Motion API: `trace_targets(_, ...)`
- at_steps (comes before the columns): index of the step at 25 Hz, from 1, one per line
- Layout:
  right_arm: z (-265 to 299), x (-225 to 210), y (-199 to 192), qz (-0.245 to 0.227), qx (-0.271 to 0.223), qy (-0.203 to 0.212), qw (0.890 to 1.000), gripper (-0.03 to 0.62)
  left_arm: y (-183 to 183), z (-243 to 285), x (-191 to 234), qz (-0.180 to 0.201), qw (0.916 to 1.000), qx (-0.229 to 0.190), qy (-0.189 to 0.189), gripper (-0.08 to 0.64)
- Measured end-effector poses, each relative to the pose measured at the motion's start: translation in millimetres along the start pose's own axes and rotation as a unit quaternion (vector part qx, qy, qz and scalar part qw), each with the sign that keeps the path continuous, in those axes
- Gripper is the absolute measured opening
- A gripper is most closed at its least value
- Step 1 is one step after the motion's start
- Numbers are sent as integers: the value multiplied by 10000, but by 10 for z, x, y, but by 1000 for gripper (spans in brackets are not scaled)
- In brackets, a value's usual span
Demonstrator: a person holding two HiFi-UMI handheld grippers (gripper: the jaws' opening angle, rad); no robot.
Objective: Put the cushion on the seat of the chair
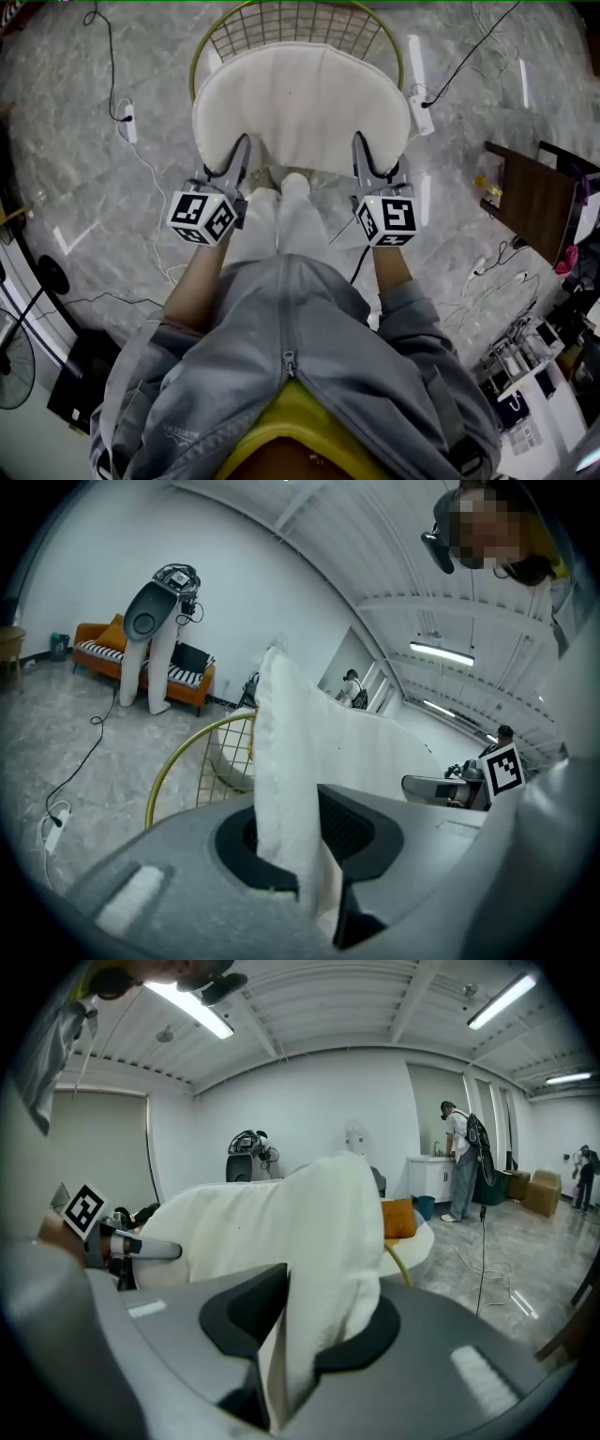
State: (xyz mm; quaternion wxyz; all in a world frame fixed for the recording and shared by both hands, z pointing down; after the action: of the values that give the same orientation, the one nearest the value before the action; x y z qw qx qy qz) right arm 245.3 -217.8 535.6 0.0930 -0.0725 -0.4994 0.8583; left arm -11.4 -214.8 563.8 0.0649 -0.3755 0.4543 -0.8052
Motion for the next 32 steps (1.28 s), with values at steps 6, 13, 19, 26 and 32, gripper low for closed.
trace_targets(6, 383, -97, -525, -54, 383, 83, 9992, 98, -500, 277, 361, -260, 9993, 265, -9, 66)
trace_targets(13, 708, -201, -1140, -102, 798, 220, 9965, 101, -1107, 476, 641, -699, 9960, 535, 149, 66)
trace_targets(19, 968, -219, -1613, -119, 1210, 412, 9917, 103, -1569, 551, 882, -1134, 9902, 770, 264, 66)
trace_targets(26, 1245, -323, -2010, -111, 1666, 511, 9846, 107, -1962, 720, 1076, -1518, 9821, 1041, 400, 67)
trace_targets(32, 1546, -426, -2216, -48, 1987, 575, 9784, 112, -2137, 950, 1286, -1678, 9765, 1264, 485, 69)
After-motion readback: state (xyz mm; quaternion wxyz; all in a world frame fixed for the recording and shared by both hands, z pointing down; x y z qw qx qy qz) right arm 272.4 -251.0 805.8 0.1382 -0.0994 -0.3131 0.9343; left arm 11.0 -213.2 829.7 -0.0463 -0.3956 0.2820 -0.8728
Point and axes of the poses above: the fingertips, and each gripper's own axes: z forward along the fingers, x to its left, y out of its top, the point moved 4 cm from there along -z, backward along the fingers, and after that the axes turned 9 degrees about -y, right-handed, at the moved point
